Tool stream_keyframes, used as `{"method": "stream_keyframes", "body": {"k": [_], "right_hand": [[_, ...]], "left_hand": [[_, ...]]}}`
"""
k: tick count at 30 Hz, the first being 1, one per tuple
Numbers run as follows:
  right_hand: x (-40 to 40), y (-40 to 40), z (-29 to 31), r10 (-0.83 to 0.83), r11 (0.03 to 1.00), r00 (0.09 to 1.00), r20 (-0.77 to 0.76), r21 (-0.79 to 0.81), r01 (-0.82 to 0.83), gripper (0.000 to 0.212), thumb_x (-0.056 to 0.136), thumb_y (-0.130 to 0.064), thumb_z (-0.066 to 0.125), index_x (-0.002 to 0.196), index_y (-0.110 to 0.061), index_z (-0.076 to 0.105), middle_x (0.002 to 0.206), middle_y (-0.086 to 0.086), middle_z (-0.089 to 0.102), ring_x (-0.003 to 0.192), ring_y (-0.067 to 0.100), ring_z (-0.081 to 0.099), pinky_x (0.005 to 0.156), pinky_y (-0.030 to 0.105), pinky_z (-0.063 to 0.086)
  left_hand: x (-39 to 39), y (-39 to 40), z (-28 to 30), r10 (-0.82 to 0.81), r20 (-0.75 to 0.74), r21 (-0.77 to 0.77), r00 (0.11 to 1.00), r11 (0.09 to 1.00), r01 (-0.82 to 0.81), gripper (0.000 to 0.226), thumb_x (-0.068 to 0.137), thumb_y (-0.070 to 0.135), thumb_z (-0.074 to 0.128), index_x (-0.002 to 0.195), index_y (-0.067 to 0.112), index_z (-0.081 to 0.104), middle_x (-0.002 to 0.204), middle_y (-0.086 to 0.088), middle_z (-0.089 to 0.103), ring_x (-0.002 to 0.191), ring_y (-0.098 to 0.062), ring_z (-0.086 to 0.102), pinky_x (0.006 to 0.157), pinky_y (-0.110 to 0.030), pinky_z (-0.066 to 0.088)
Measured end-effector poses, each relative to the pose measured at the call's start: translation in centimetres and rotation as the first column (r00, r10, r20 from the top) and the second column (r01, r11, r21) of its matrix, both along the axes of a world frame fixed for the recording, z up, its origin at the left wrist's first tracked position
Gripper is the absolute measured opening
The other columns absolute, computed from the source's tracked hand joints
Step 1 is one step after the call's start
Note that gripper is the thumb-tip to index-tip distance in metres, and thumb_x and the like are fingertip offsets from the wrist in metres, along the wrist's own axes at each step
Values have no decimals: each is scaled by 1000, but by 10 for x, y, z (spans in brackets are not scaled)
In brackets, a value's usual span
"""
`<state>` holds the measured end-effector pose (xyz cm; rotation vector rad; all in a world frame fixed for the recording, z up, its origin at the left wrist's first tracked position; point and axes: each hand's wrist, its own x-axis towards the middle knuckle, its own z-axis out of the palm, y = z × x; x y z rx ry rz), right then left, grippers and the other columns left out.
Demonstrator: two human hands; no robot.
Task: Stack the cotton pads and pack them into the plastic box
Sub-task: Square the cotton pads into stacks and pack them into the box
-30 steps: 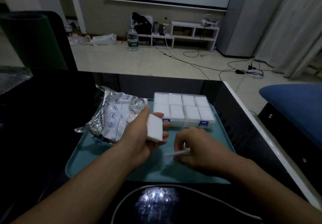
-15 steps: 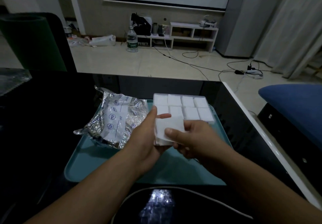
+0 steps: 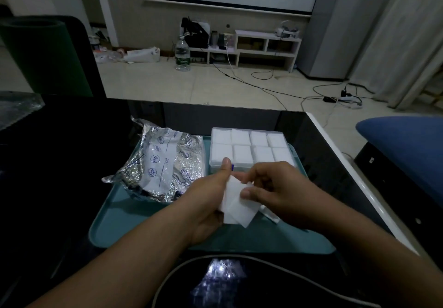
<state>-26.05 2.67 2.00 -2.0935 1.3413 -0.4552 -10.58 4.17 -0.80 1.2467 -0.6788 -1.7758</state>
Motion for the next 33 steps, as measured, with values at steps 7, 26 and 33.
{"method": "stream_keyframes", "body": {"k": [7, 26, 33], "right_hand": [[0, -2, -6, -222, 947, 957, 185, -193, 257, 14, 80, -30, 76, 89, -28, 66, 69, -3, 65, 66, 10, 61, 67, 35, 56], [0, 8, -9, 79, 997, 989, 128, -35, -75, 89, 75, -37, 80, 146, -44, 26, 135, -17, 43, 115, -21, 40, 80, -2, 38], [4, 8, -12, 36, 995, 994, 100, -97, -26, 95, 71, -52, 76, 148, -41, 22, 132, -18, 45, 110, -16, 40, 75, -7, 32]], "left_hand": [[1, 2, 4, -9, -37, 7, 999, 1000, 9, 45, 96, 47, 51, 98, 6, 68, 81, -18, 71, 64, -28, 66, 51, -33, 55], [-3, 3, 6, 92, -179, 19, 980, 996, -90, 50, 100, 48, 40, 117, 6, 62, 90, -23, 70, 66, -30, 69, 49, -34, 56], [-5, 3, 0, 99, -179, -50, 979, 993, -109, 49, 98, 47, 42, 119, 7, 60, 87, -22, 71, 64, -30, 68, 55, -35, 58]]}}
